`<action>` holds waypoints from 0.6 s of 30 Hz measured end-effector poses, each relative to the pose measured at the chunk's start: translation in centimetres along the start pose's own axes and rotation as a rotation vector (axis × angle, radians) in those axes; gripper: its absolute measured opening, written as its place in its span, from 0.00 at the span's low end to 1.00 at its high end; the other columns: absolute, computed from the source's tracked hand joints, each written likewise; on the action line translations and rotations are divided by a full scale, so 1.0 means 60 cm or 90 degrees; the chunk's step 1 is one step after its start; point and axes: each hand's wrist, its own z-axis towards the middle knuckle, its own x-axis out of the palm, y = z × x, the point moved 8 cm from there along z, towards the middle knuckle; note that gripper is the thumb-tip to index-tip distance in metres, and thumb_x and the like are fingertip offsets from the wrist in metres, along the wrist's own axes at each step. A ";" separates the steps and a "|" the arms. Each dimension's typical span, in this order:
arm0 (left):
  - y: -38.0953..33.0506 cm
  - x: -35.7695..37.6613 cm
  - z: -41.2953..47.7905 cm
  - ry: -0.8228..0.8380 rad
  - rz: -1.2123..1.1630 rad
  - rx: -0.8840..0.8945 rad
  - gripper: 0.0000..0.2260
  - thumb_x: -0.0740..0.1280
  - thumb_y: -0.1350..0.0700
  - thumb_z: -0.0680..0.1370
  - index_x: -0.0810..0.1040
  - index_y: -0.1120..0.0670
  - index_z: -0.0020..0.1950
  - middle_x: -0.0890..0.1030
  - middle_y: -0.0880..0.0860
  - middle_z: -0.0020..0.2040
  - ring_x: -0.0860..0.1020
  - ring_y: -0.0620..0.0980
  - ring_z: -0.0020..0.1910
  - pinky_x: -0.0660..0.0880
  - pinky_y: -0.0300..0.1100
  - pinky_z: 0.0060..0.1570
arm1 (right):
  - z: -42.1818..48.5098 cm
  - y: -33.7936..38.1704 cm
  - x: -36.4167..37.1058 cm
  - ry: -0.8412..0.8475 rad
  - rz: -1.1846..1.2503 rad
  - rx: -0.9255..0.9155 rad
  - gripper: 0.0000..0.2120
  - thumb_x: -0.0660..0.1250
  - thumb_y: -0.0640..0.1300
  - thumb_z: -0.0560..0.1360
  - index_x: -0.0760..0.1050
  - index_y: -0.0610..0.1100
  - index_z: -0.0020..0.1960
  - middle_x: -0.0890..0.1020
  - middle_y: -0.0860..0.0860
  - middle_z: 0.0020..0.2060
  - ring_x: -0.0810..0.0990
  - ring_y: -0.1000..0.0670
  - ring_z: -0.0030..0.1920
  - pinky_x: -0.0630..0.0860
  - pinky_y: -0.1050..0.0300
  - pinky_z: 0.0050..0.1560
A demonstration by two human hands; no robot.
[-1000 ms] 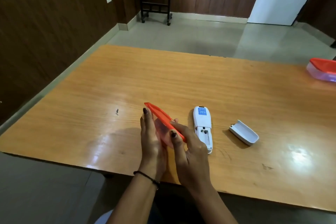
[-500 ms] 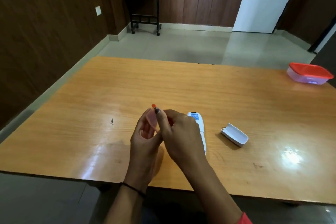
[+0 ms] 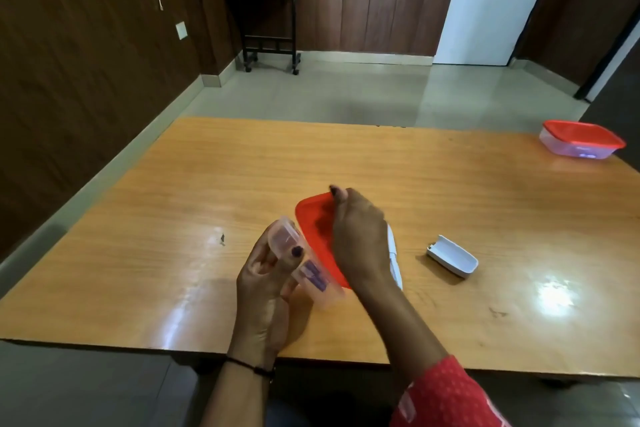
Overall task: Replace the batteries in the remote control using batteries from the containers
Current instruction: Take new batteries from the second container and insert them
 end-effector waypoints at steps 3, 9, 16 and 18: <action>-0.011 -0.016 0.003 0.008 -0.096 -0.028 0.40 0.82 0.43 0.51 0.78 0.51 0.61 0.82 0.54 0.58 0.80 0.51 0.58 0.78 0.55 0.54 | 0.046 -0.035 -0.027 -0.063 0.061 0.063 0.18 0.53 0.45 0.82 0.78 0.39 0.57 0.83 0.38 0.49 0.79 0.37 0.51 0.69 0.50 0.45; 0.001 -0.060 0.013 -0.037 -0.364 -0.111 0.25 0.69 0.41 0.68 0.71 0.51 0.61 0.75 0.57 0.61 0.75 0.55 0.59 0.64 0.65 0.65 | 0.107 -0.129 0.064 0.057 0.176 0.205 0.23 0.55 0.50 0.81 0.62 0.45 0.28 0.66 0.50 0.23 0.65 0.48 0.27 0.60 0.56 0.32; 0.020 -0.129 0.045 -0.183 -0.243 -0.125 0.15 0.71 0.45 0.70 0.76 0.51 0.52 0.78 0.51 0.48 0.77 0.50 0.49 0.71 0.50 0.59 | 0.165 -0.149 0.171 0.167 0.143 0.284 0.14 0.61 0.48 0.78 0.75 0.37 0.43 0.77 0.42 0.37 0.78 0.40 0.42 0.75 0.47 0.39; 0.018 -0.158 0.042 -0.282 -0.116 -0.099 0.15 0.68 0.47 0.75 0.78 0.54 0.57 0.82 0.52 0.53 0.81 0.50 0.52 0.76 0.48 0.53 | 0.181 -0.135 0.196 0.204 0.102 0.260 0.14 0.63 0.46 0.77 0.77 0.35 0.53 0.80 0.38 0.46 0.80 0.37 0.49 0.78 0.43 0.45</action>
